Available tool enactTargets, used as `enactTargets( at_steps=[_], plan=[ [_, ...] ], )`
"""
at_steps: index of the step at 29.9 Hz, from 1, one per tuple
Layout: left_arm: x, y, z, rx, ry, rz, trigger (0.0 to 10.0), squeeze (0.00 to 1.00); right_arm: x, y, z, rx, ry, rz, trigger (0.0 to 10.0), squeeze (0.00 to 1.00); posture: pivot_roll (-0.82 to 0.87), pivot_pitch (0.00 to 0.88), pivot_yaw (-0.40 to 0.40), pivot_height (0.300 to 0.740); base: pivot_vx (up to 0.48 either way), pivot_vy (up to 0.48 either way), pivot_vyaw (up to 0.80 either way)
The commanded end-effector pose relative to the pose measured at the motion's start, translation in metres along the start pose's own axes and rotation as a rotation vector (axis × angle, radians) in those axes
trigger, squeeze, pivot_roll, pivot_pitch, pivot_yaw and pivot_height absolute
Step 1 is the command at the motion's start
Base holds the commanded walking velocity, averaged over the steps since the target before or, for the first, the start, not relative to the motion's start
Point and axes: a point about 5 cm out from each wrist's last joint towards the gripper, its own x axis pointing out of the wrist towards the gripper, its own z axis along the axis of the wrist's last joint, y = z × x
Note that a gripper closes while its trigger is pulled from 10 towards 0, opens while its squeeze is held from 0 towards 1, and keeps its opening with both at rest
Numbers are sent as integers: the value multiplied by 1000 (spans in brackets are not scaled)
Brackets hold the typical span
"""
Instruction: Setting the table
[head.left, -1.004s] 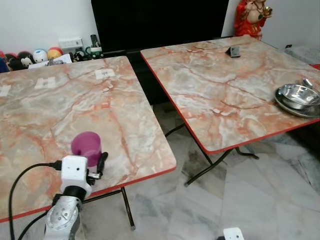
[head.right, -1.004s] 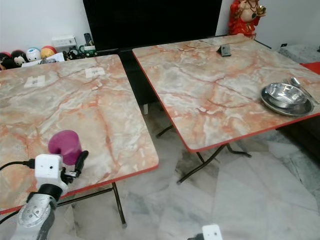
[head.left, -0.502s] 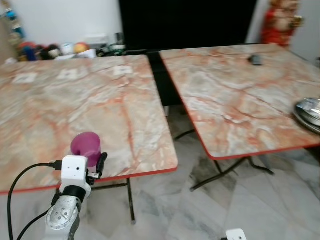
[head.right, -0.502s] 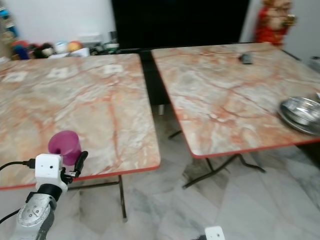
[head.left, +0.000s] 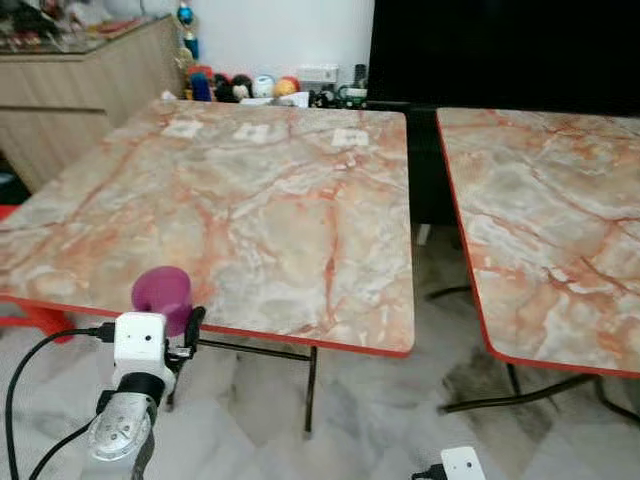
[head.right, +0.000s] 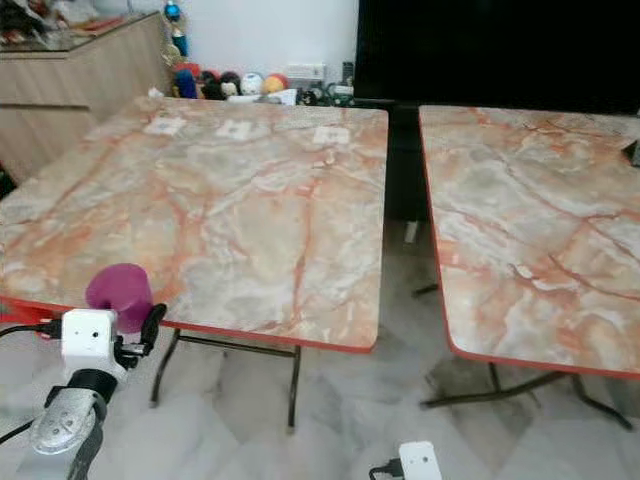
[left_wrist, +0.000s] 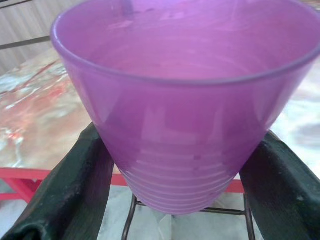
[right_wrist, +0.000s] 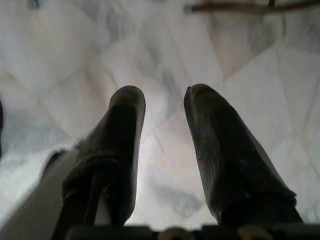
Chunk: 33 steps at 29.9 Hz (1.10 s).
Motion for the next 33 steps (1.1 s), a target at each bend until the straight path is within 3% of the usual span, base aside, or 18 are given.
enactTargets(
  at_steps=[1, 22, 33],
  plan=[
    [1, 2, 3, 13, -6, 3, 10000, 0, 0, 0, -2, 20, 12, -1, 10000, 0, 49, 92, -25, 740, 0, -375, 0],
    [1, 2, 5, 22, -12, -2, 10000, 0, 0, 0, -1, 28, 12, 1, 10000, 0, 52, 99, -28, 740, 0, -425, 0],
    [-4, 11, 5, 63, -9, -32, 10000, 0, 0, 0, -1, 28, 11, 0, 10000, 0, 56, 102, -25, 740, 0, -431, 0]
  ],
)
